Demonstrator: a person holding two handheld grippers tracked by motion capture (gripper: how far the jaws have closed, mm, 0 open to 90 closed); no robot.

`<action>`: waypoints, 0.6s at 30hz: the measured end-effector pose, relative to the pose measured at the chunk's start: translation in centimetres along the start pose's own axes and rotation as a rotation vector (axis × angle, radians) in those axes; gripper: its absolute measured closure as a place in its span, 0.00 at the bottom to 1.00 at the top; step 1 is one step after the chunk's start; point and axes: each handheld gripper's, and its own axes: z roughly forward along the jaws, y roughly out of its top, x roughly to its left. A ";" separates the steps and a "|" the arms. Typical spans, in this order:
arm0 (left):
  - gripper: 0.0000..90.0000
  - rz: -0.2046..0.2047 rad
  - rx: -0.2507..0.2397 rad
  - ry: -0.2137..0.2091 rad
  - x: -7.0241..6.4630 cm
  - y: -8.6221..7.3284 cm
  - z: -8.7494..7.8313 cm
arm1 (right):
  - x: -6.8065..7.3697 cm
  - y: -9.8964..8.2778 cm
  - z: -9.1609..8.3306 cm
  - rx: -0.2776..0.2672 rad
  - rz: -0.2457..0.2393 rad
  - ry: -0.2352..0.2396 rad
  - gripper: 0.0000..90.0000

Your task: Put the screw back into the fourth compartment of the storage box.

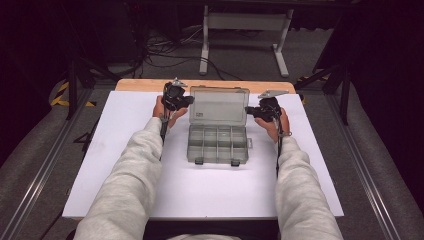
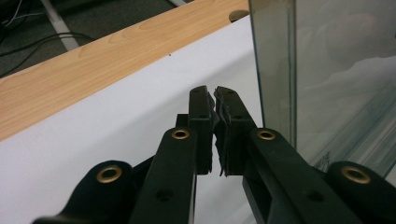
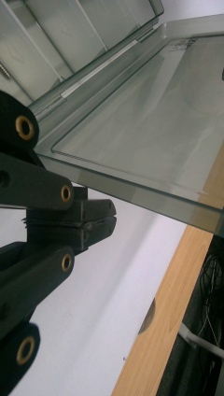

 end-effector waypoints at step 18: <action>0.94 0.046 -0.042 -0.008 -0.5 0.7 -0.9 | 0.2 0.6 -1.1 -0.024 -0.012 -0.001 0.99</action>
